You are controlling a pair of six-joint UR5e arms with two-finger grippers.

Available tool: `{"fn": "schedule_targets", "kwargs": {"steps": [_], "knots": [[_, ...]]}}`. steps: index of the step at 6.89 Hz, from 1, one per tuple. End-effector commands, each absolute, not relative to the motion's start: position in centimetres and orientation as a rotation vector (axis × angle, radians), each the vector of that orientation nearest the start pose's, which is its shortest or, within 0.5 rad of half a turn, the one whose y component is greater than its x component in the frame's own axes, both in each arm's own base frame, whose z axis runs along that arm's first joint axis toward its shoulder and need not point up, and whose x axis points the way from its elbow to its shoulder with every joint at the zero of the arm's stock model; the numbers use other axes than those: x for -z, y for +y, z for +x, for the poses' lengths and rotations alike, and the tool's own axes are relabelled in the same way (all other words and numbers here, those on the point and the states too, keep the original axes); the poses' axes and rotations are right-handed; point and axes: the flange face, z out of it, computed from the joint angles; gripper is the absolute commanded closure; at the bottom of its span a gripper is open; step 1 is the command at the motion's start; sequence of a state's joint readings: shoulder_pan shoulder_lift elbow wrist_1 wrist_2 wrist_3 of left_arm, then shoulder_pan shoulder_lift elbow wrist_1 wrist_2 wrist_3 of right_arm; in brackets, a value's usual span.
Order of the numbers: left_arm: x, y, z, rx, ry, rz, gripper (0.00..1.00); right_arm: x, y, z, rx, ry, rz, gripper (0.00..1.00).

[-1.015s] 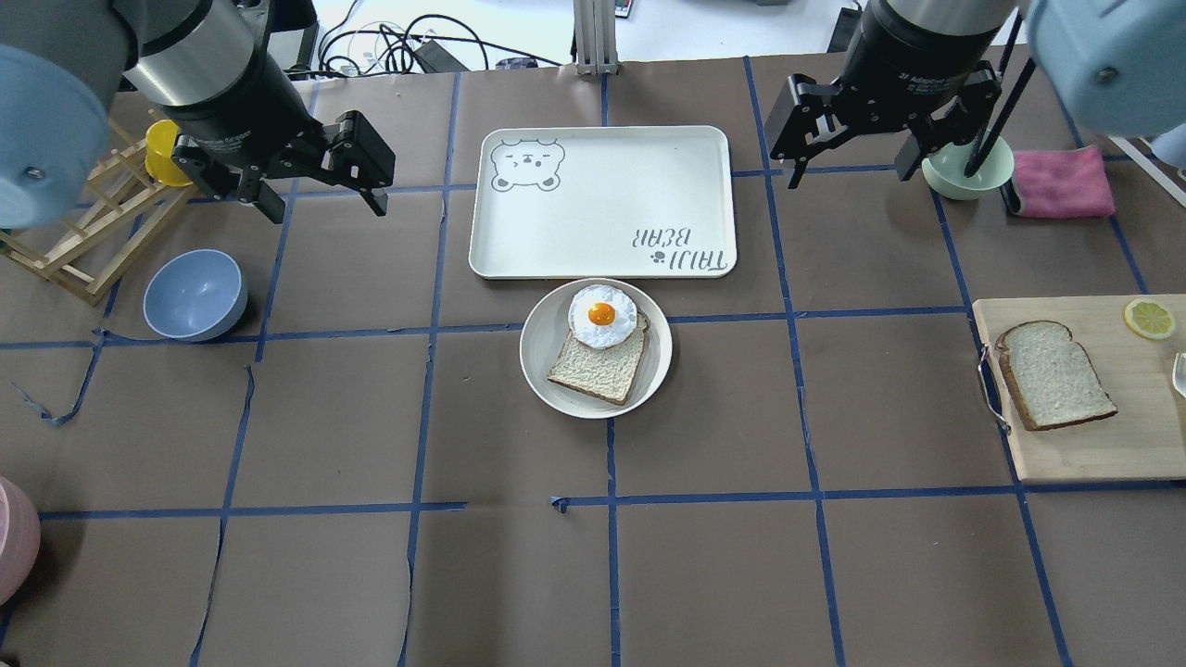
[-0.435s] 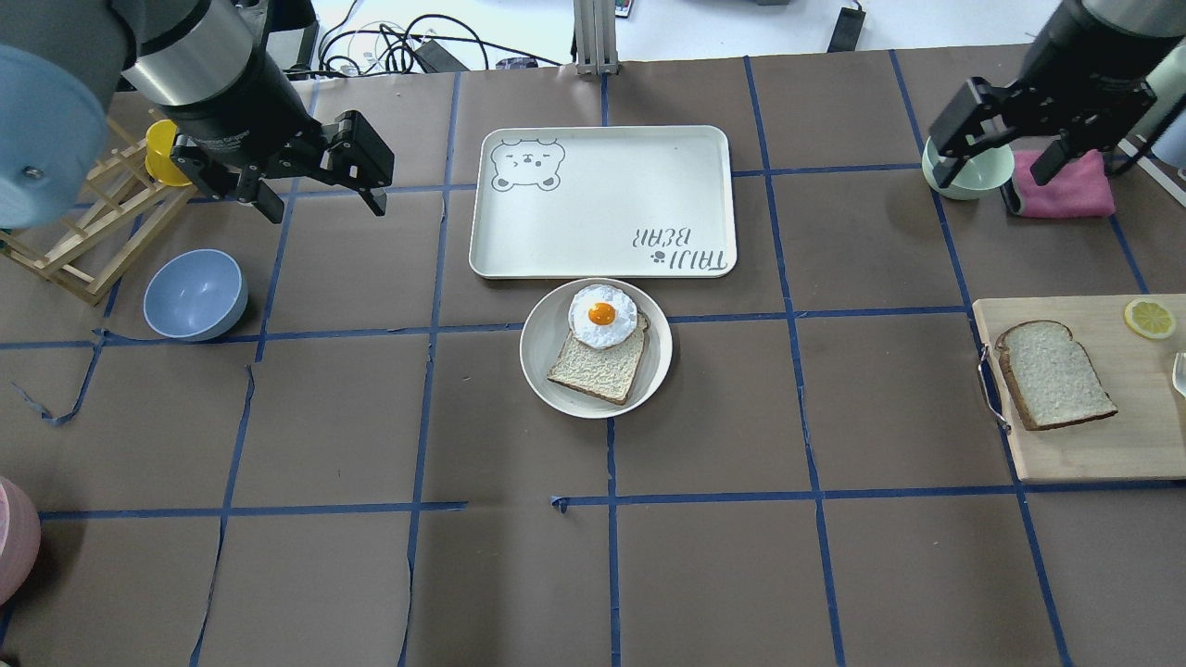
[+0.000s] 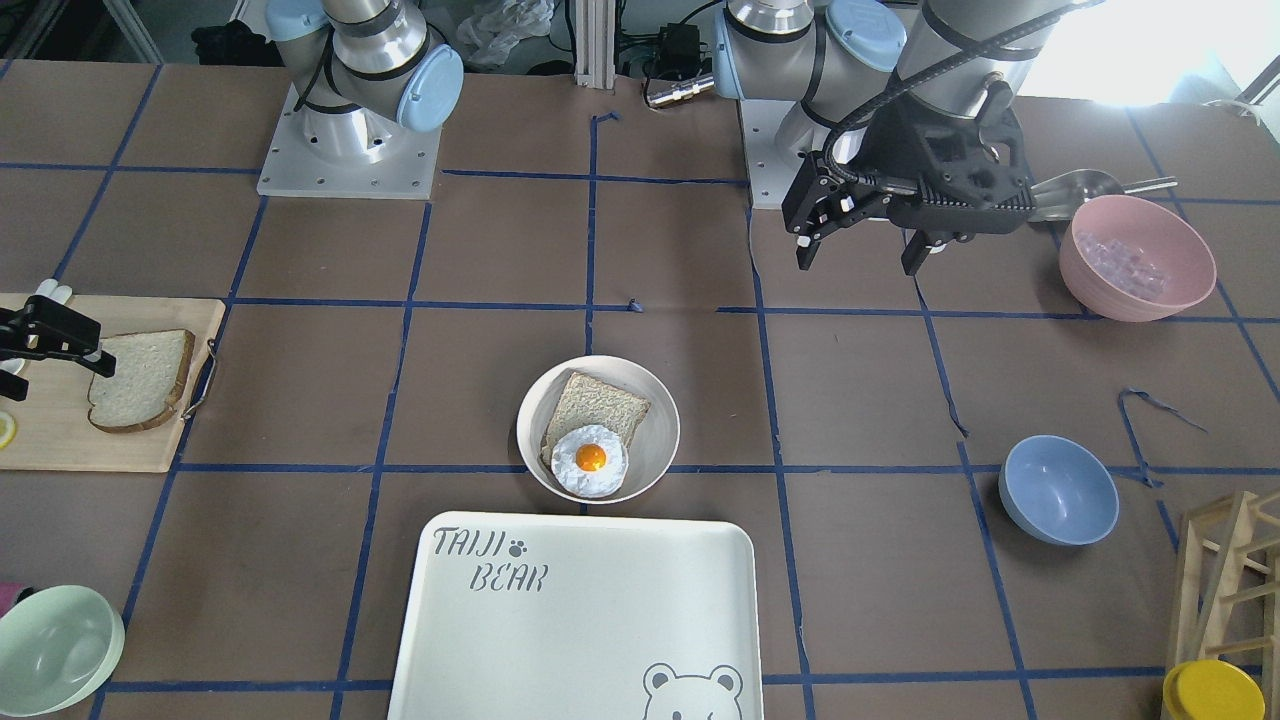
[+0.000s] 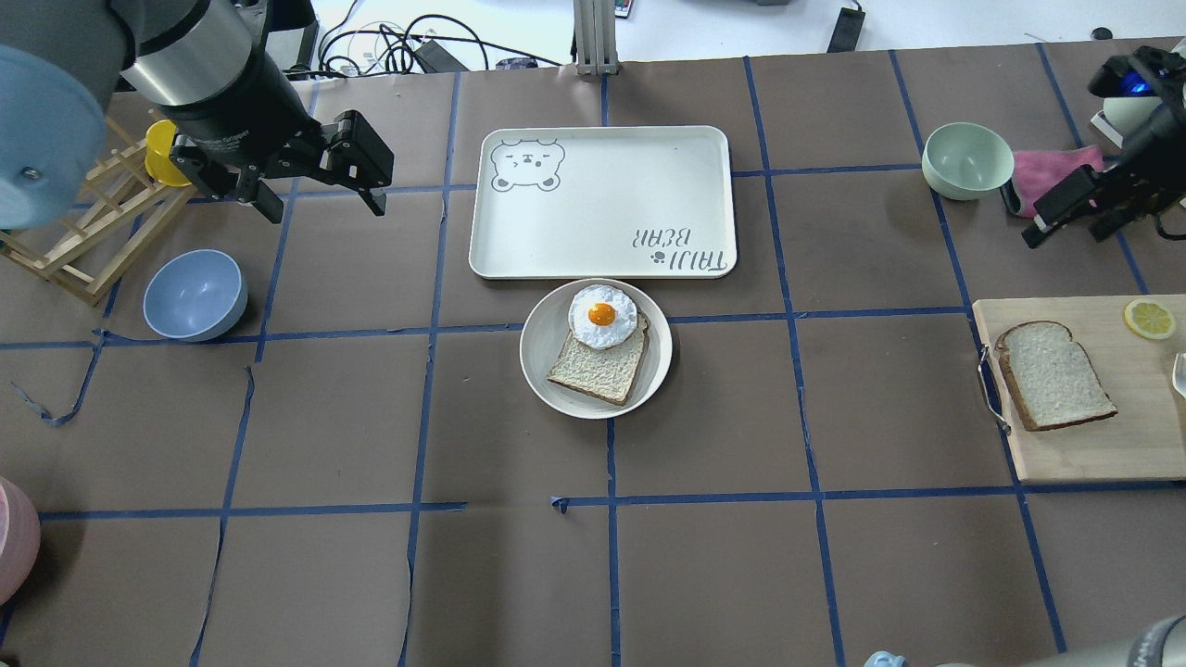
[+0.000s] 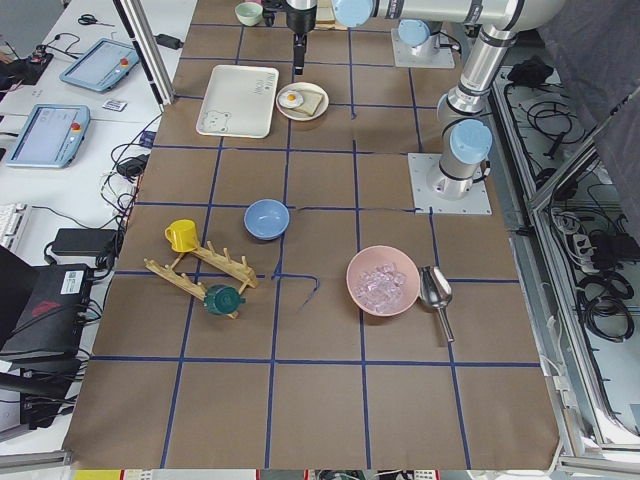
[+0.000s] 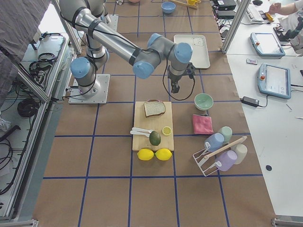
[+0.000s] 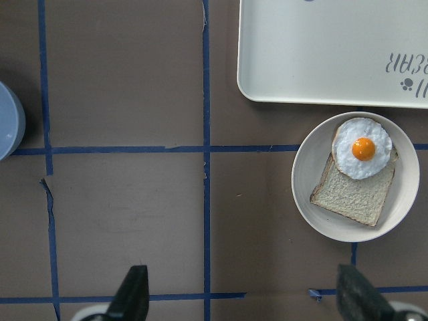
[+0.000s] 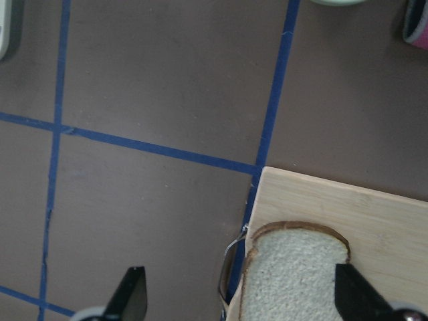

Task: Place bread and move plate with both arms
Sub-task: 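Move the right gripper over the bread slice on the wooden board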

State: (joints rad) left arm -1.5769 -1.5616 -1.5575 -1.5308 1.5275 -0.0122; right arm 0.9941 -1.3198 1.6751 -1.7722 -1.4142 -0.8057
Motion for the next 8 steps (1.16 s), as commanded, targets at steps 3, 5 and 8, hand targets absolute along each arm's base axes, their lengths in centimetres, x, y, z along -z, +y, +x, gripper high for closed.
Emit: {"fn": "schedule_targets", "kwargs": {"steps": [3, 5, 8], "knots": [[-50.3, -49.3, -14.1, 0.1, 3.185, -0.008, 0.0, -21.2, -52.0, -23.6, -0.029, 2.873, -0.41, 0.0], [-50.4, -49.3, -14.1, 0.102, 3.185, -0.007, 0.0, -19.5, -51.3, -23.3, -0.088, 2.833, -0.39, 0.0], [-50.4, -49.4, -14.1, 0.105, 3.189, -0.005, 0.0, -18.6, -50.1, -23.7, -0.131, 2.831, -0.374, 0.08]]}}
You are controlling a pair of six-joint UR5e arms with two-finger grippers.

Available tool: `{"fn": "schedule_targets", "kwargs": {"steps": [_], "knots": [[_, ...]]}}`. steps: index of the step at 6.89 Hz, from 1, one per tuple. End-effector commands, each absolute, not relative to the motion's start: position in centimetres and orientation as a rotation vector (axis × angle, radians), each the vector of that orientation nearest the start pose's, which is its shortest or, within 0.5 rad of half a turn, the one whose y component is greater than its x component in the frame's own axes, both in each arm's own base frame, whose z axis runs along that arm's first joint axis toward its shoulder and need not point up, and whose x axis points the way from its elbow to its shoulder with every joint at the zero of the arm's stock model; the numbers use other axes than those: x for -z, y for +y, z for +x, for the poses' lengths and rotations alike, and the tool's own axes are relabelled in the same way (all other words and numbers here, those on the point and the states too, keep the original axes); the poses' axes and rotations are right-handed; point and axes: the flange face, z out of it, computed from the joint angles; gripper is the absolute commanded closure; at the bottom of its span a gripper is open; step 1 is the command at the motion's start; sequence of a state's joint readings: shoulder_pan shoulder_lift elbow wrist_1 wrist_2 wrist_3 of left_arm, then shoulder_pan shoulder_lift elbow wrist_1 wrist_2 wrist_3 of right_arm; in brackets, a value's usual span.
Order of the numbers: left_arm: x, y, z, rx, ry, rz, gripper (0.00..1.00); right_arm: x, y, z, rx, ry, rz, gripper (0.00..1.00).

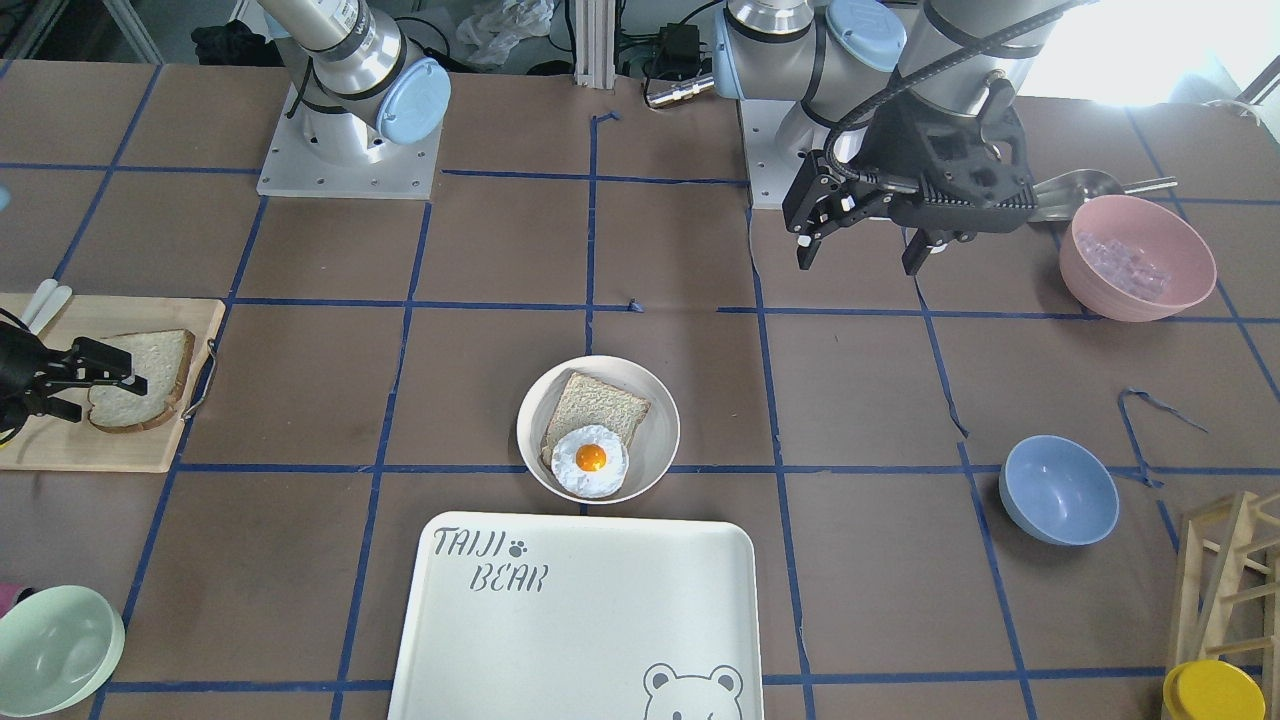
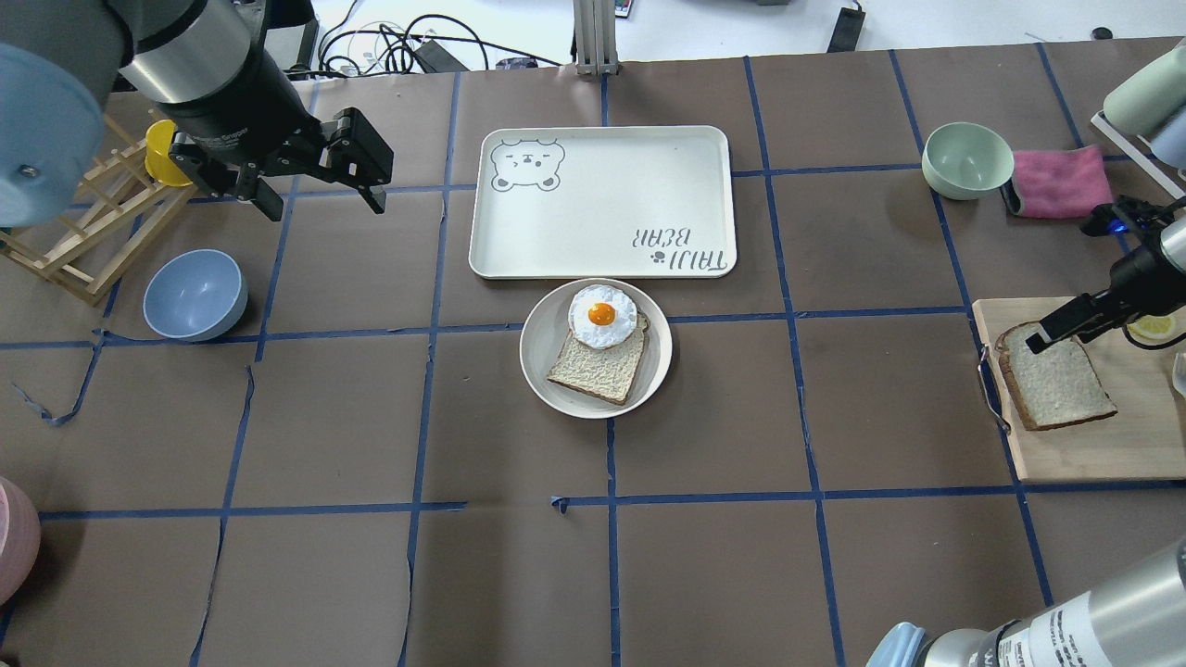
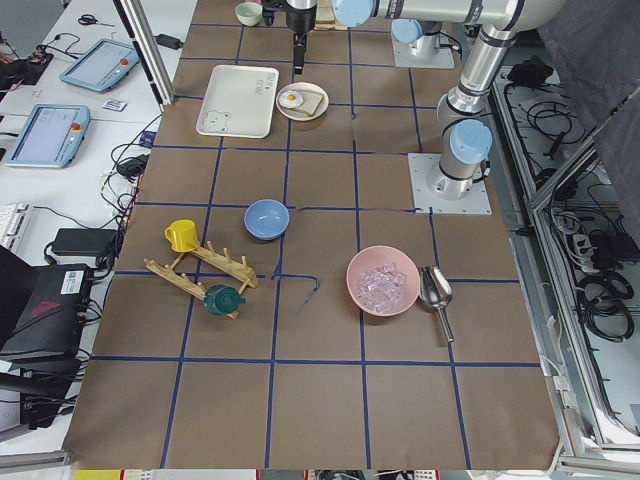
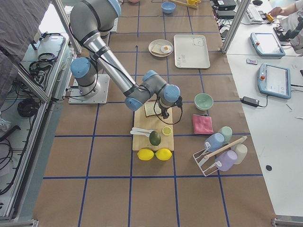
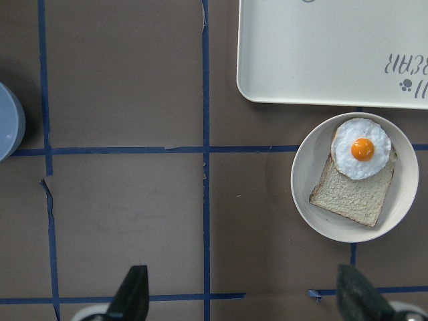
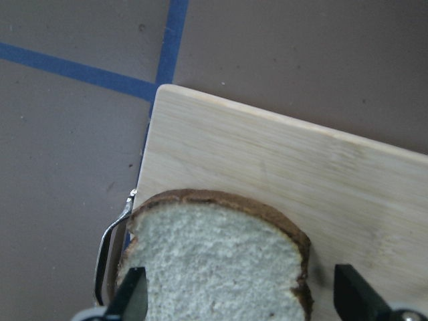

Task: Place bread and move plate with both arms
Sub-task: 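Lower the right gripper and grasp the bread slice's crust edge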

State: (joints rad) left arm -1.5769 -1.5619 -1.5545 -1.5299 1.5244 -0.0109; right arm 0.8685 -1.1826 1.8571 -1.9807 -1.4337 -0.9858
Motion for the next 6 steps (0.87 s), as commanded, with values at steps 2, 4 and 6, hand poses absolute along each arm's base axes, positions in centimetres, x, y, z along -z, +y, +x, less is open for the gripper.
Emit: {"fn": "schedule_targets", "kwargs": {"steps": [2, 4, 6], "knots": [[-50.44, -49.4, -14.12, 0.105, 3.189, -0.005, 0.0, -18.54, -49.78, -23.92, -0.175, 2.852, -0.377, 0.61], [-50.35, -49.37, -14.09, 0.1, 3.187, -0.005, 0.0, -18.5, -49.42, -24.3, -0.236, 2.881, -0.383, 1.0], [-50.37, -49.45, -14.14, 0.102, 3.191, -0.005, 0.0, -19.32, -49.18, -24.7, -0.28, 2.914, -0.392, 1.0]]}}
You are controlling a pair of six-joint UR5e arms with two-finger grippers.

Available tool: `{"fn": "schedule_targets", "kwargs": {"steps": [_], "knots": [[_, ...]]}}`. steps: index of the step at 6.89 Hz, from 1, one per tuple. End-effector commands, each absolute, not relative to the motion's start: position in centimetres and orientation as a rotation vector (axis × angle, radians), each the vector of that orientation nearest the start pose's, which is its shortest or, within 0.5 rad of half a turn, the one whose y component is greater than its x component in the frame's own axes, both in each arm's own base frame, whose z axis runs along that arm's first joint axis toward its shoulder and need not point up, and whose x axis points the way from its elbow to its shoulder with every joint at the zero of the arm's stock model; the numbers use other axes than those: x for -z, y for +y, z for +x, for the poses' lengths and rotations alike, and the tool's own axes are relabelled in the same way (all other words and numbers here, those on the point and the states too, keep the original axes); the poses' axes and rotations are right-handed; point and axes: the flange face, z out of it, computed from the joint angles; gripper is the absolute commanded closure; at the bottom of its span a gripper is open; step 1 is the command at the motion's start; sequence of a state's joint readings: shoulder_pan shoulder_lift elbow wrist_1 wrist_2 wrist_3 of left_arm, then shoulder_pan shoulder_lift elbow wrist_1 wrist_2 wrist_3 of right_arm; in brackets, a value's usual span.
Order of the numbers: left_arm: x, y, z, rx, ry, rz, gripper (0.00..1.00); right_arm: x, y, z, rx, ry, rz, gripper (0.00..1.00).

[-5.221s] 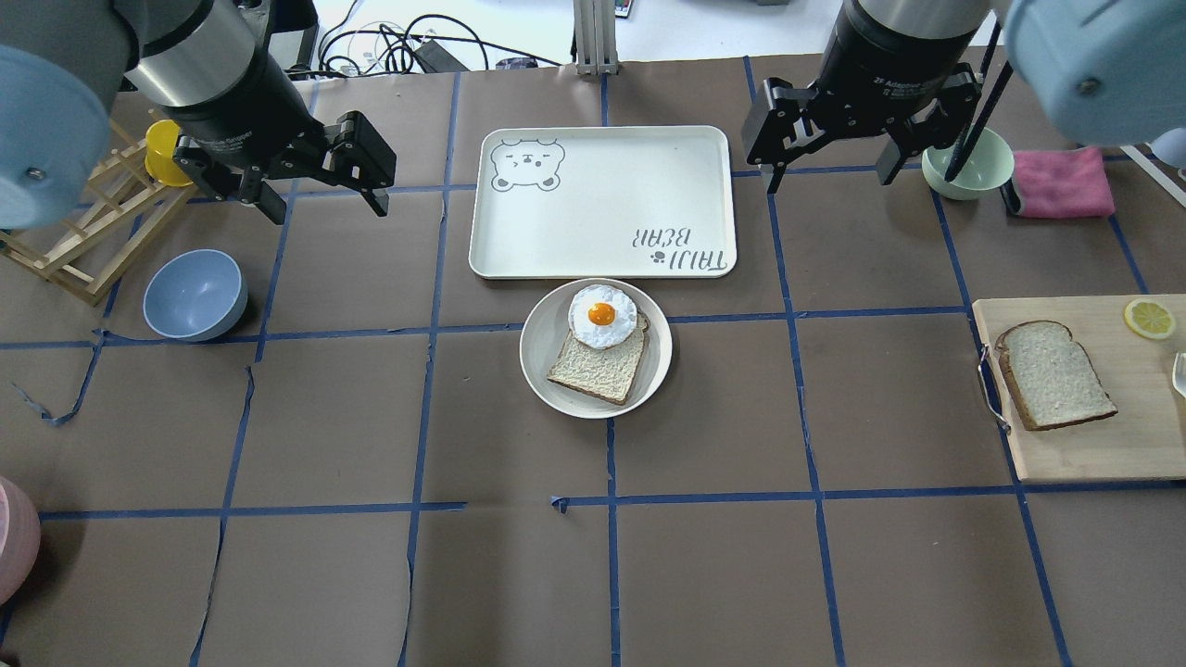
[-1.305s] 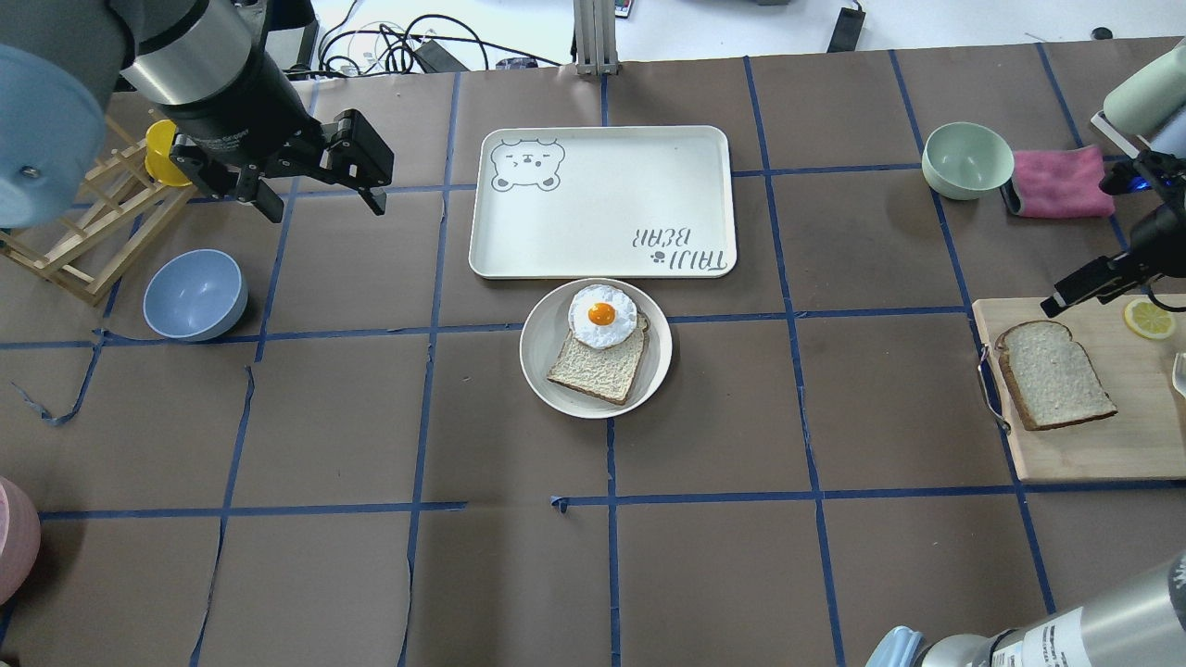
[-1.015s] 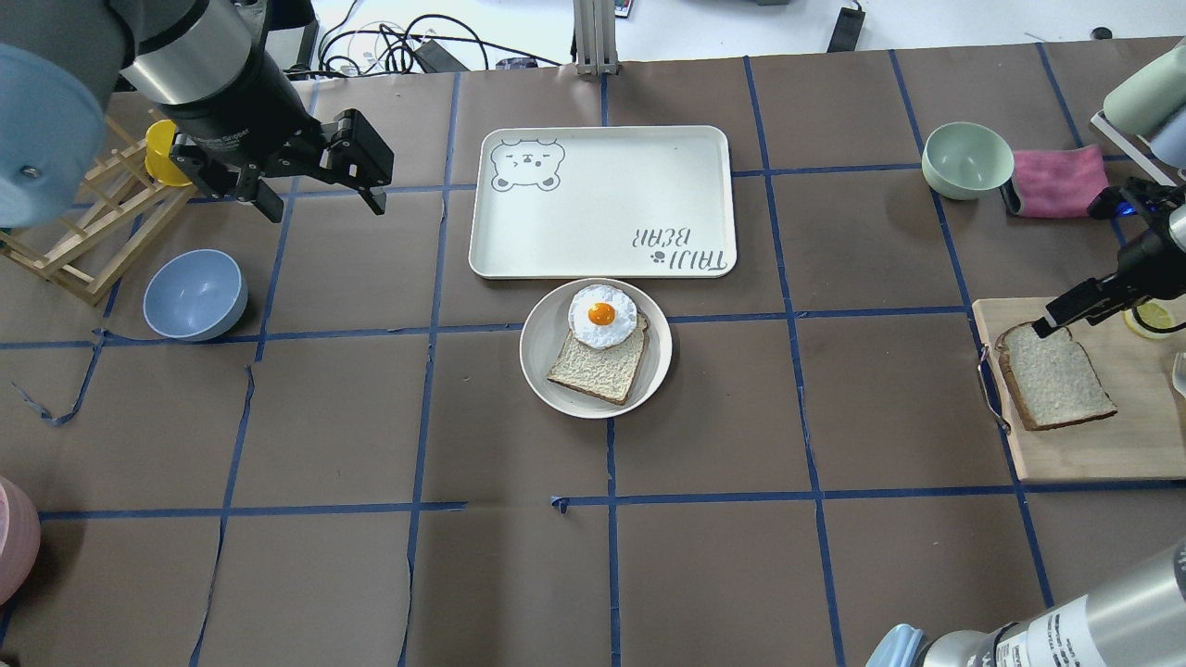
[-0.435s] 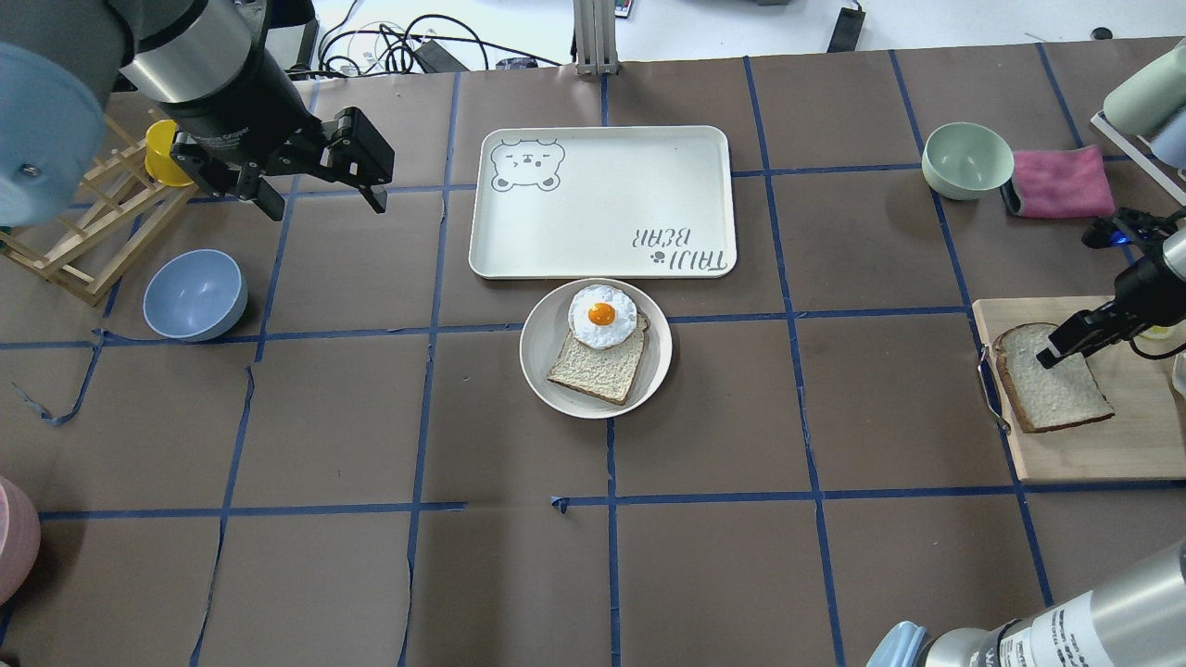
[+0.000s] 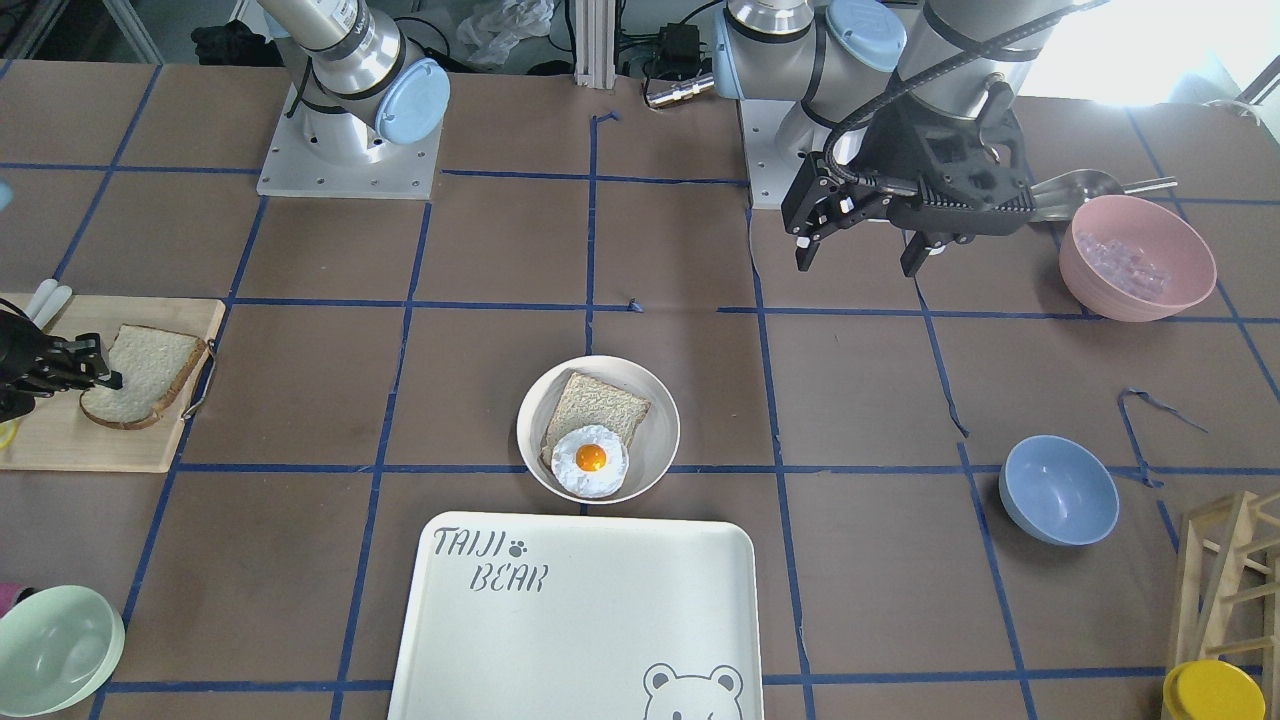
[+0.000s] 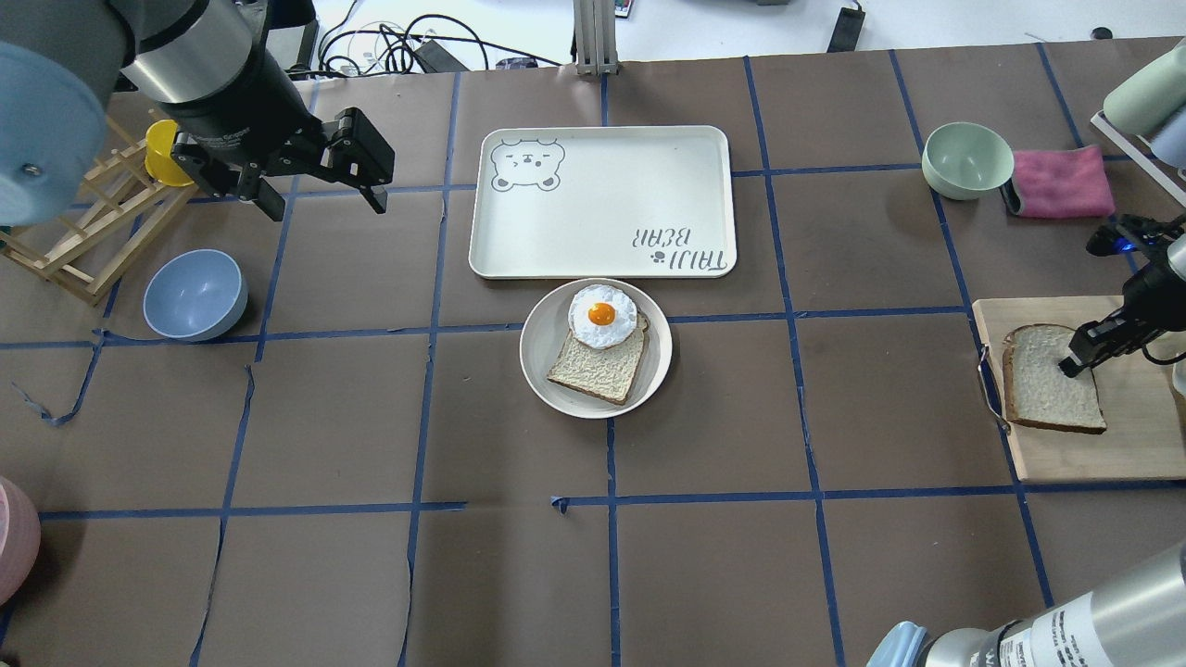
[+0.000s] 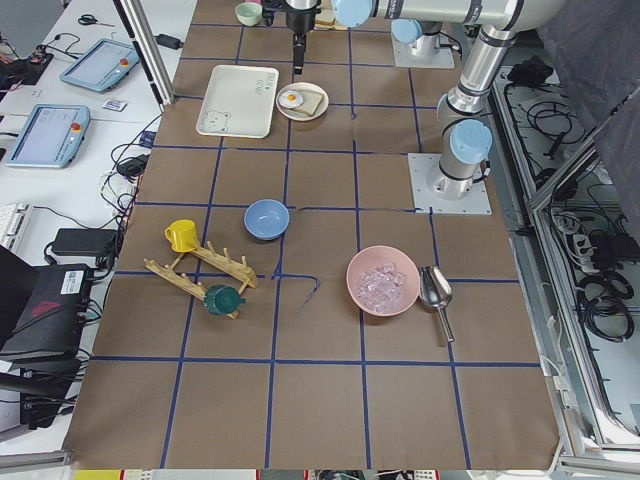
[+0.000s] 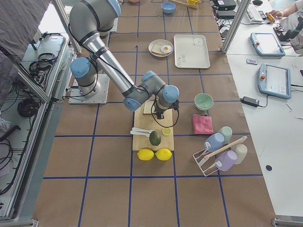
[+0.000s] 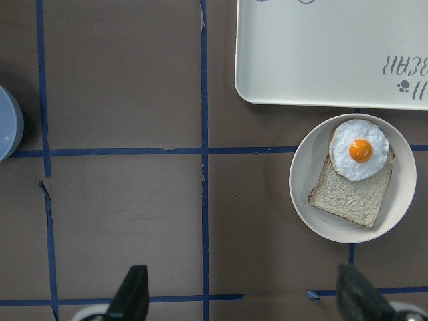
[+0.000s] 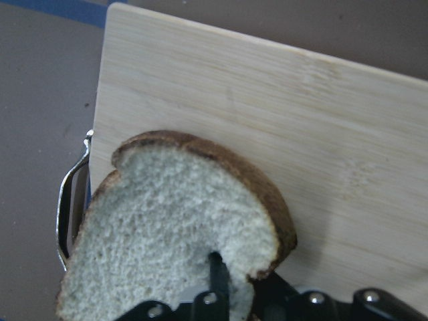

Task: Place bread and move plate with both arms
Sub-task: 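Lower the right gripper and grasp the bread slice's crust edge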

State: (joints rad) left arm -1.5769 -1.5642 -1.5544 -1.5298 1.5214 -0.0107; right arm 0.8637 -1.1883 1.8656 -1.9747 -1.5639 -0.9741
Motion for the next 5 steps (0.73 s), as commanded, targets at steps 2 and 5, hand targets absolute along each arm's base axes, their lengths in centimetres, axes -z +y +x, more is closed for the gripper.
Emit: {"fn": "schedule_targets", "kwargs": {"steps": [2, 5], "knots": [[-50.4, -49.5, -14.1, 0.104, 3.186, -0.005, 0.0, -21.2, -48.9, -24.4, -0.27, 2.92, -0.385, 1.0], [-50.4, -49.5, -14.1, 0.104, 3.185, -0.005, 0.0, -26.3, -48.6, -22.3, -0.233, 2.964, -0.327, 1.0]]}}
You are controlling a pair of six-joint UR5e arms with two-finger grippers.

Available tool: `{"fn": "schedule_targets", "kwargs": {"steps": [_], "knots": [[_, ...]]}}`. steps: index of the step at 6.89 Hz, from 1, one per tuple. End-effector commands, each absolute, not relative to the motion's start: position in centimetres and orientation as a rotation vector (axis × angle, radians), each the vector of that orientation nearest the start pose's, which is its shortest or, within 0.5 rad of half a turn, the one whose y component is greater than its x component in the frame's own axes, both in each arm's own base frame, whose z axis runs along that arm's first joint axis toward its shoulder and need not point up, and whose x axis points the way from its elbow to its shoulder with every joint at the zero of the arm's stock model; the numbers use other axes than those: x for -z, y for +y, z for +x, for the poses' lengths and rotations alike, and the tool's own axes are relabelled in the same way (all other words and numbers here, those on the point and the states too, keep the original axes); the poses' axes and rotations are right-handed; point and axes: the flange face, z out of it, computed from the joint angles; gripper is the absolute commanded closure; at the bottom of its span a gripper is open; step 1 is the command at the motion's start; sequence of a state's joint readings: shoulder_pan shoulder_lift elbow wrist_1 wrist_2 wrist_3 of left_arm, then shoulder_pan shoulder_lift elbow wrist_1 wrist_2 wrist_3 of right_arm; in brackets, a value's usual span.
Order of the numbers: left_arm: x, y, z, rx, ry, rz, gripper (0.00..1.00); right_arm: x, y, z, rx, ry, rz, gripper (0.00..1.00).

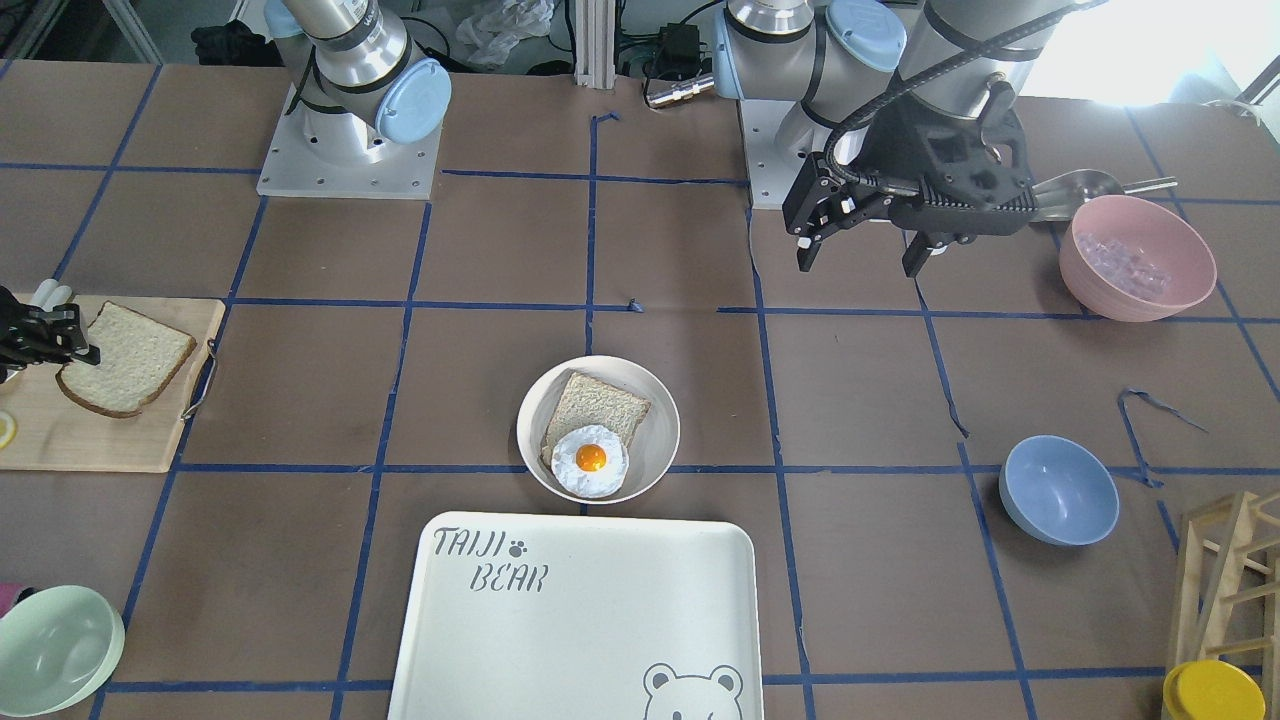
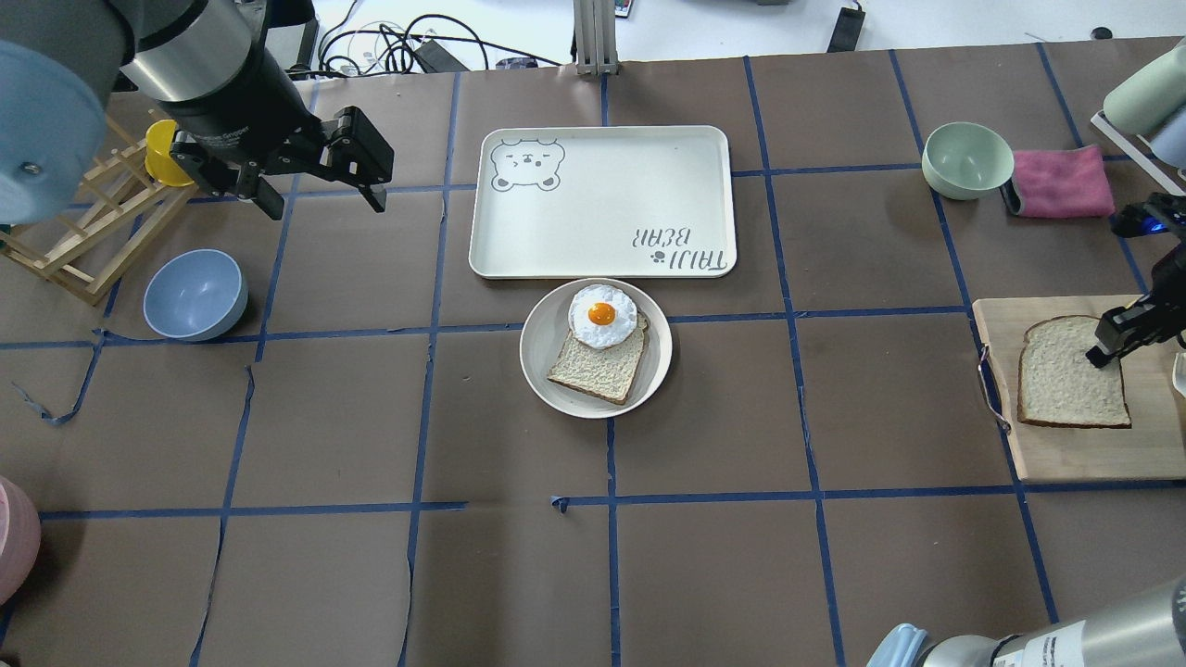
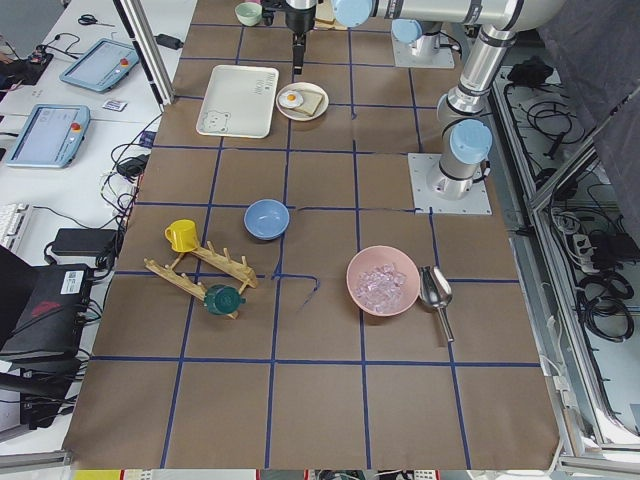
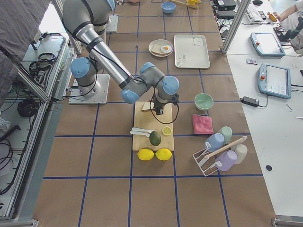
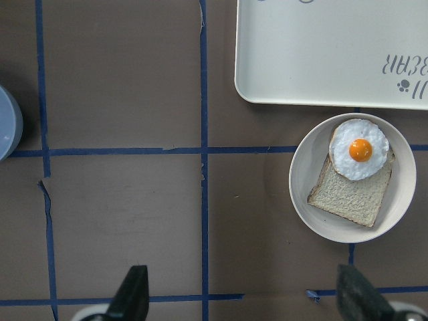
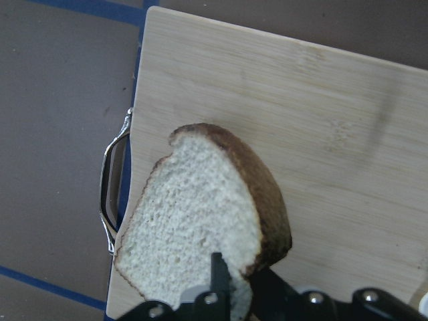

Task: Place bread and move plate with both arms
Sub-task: 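Lower the right gripper and grasp the bread slice's crust edge, then lift the bread slice off the board with the right gripper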

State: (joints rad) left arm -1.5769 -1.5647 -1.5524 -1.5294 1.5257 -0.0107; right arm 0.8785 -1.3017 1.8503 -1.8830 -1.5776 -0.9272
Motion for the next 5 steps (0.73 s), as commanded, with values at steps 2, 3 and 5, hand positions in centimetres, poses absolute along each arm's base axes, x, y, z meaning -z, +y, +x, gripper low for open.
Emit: {"fn": "schedule_targets", "kwargs": {"steps": [2, 3, 5], "knots": [[-50.3, -49.4, -14.1, 0.1, 3.185, -0.005, 0.0, -31.3, -50.0, -19.8, -0.226, 2.976, -0.36, 1.0], [-50.4, -49.5, -14.1, 0.102, 3.191, -0.005, 0.0, -35.5, -52.0, -17.3, -0.251, 2.986, -0.342, 1.0], [-50.3, -49.4, -14.1, 0.1, 3.191, -0.005, 0.0, -43.2, -55.1, -10.6, -0.313, 2.999, -0.302, 1.0]]}}
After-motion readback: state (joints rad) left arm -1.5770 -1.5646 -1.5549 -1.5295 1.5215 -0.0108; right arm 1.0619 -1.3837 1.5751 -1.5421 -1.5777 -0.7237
